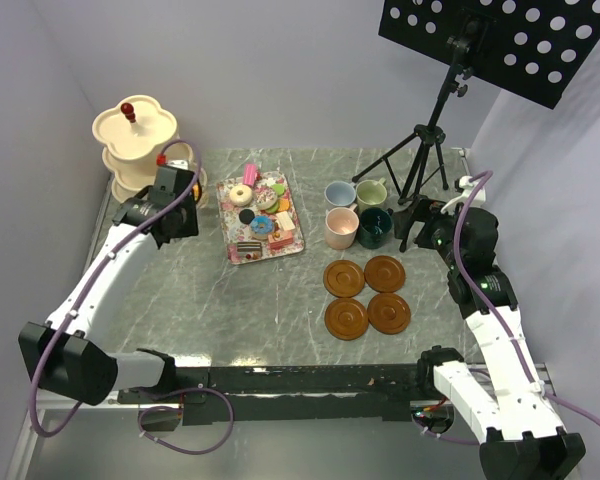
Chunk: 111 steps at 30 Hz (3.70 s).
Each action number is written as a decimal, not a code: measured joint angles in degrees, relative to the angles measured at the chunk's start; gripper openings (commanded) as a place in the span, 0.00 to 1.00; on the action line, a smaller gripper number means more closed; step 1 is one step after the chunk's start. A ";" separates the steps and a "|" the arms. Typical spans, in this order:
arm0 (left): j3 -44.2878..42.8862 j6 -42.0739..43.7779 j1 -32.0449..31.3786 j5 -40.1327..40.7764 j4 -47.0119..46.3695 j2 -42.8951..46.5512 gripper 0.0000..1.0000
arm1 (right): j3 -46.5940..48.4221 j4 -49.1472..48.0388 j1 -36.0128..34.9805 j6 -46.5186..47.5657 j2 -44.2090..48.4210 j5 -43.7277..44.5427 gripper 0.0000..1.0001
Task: Serve the afternoon tea
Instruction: Place the desert on the desert table.
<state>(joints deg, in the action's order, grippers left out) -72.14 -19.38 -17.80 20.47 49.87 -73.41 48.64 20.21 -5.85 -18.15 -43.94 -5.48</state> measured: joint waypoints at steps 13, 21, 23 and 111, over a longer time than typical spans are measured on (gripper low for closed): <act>6.05 2.80 13.03 -6.58 -5.60 -0.09 0.35 | 0.00 0.00 0.00 0.04 0.94 0.04 1.00; 6.40 6.25 18.67 -6.51 -9.20 -2.71 0.35 | 0.00 0.02 0.00 0.22 0.98 0.04 1.00; 6.40 6.60 19.74 -6.47 -10.40 -3.61 0.35 | 0.00 0.02 0.00 0.26 1.01 0.04 1.00; 7.23 -8.07 -5.11 -3.91 -5.60 3.98 0.43 | -0.22 0.44 0.00 0.20 0.20 -1.95 1.00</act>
<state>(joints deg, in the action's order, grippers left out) -64.90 -27.44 -22.92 16.56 44.27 -69.43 48.42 20.64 -5.85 -17.96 -43.75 -7.42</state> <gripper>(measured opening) 0.430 0.997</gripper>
